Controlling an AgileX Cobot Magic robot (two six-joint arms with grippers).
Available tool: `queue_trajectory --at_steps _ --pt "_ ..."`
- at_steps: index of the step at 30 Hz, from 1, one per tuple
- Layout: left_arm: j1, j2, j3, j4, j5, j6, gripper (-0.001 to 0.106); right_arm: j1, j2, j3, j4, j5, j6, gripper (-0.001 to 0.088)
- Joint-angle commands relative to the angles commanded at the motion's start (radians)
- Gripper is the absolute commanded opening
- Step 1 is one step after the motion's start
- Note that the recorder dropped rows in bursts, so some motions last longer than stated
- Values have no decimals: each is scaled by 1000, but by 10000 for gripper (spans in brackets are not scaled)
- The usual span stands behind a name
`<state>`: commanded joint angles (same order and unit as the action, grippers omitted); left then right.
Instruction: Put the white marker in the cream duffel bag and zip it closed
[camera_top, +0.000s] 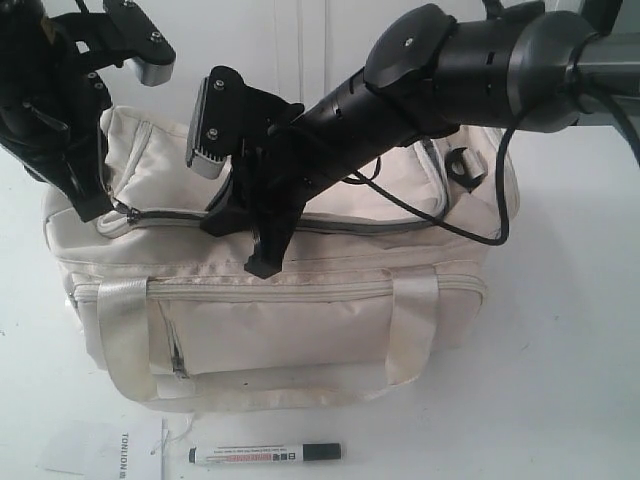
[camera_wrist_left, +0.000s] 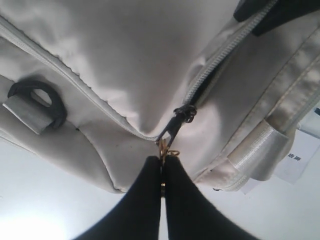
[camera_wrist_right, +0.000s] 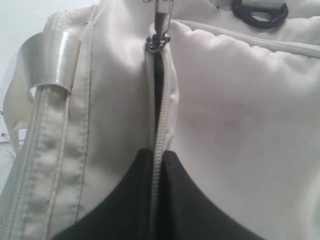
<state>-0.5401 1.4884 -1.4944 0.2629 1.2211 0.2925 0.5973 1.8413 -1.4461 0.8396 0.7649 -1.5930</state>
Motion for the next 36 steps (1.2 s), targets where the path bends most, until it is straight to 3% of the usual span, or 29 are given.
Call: queue_trajectory --at_steps 26,36 --pt "0 -4 -2 201 0 2 0 0 -30 2 -116 34 51 0" --pt "87 -4 -2 165 0 43 0 0 -30 2 -115 29 51 0"
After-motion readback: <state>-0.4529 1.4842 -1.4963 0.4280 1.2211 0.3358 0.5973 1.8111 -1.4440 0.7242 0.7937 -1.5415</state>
